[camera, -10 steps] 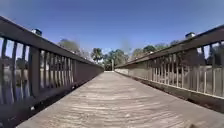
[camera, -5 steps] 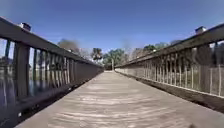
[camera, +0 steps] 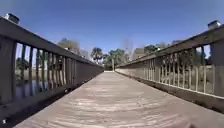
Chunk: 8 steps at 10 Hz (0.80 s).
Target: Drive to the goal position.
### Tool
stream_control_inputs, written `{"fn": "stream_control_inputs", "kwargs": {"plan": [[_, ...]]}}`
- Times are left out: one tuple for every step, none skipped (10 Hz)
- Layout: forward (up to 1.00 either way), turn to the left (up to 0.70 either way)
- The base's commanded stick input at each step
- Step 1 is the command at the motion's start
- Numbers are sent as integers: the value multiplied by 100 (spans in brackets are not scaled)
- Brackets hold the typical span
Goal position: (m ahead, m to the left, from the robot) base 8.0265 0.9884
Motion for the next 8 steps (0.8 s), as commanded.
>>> {"fn": "stream_control_inputs", "kwargs": {"plan": [[70,0],[70,0],[70,0],[70,0],[70,0],[70,0],[70,0],[70,0]]}}
